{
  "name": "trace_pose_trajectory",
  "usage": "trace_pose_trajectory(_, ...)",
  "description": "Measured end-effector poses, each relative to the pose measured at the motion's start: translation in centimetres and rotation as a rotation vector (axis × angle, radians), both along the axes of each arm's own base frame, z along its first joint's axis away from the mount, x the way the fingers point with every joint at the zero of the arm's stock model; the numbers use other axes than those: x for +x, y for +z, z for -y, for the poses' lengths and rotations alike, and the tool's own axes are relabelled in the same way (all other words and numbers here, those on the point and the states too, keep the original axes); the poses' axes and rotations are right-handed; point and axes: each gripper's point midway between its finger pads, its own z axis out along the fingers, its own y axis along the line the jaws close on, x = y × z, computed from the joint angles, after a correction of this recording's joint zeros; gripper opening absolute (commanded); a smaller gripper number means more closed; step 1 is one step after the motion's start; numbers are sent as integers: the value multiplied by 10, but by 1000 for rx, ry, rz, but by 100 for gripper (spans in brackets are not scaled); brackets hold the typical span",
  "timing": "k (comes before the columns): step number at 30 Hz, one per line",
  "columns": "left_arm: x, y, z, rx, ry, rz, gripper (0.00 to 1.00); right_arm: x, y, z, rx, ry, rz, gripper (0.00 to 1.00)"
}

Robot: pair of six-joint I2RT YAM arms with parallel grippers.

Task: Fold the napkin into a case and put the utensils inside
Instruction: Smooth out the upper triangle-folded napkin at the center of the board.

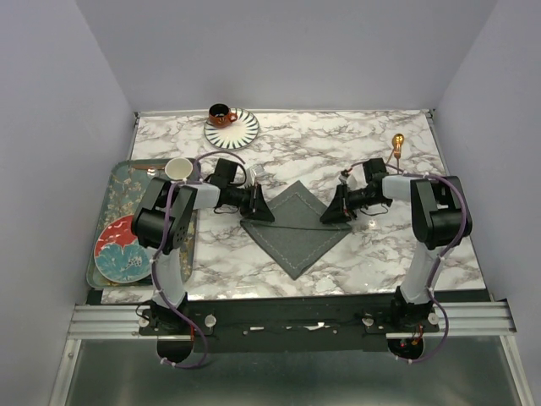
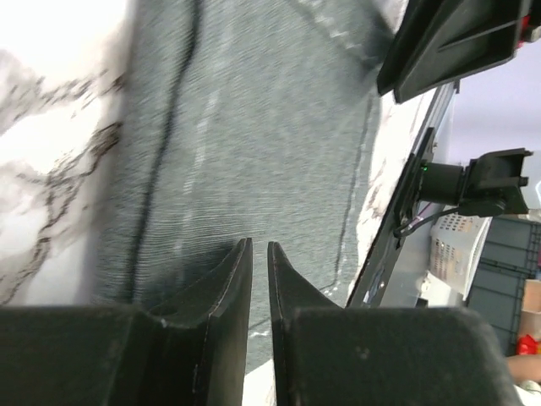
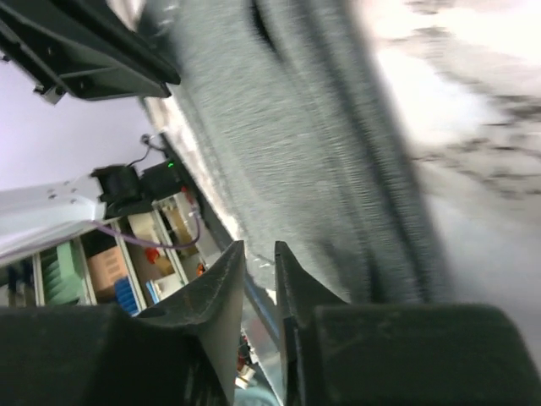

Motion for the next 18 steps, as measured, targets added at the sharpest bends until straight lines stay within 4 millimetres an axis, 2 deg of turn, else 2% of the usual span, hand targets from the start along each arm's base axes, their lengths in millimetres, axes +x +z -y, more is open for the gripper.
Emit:
trace_pose_trajectory(1, -2, -8, -1, 7, 2, -19, 20, 0, -4, 1, -20, -1, -6, 19)
trace_pose_trajectory(4, -11, -28, -4, 2, 0, -107, 19, 1, -21, 7, -105, -2, -27, 17)
trace_pose_trajectory(7, -12, -29, -4, -24, -8, -126, 18, 2, -33, 14, -201, 0, -54, 16)
trace_pose_trajectory(14, -12, -29, -4, -32, -12, -128, 18, 7, -34, 17, -307, 33, -27, 17)
trace_pose_trajectory(18, -19, -28, -3, -28, -33, -111, 21, 19, -31, 19, -351, 59, 34, 21)
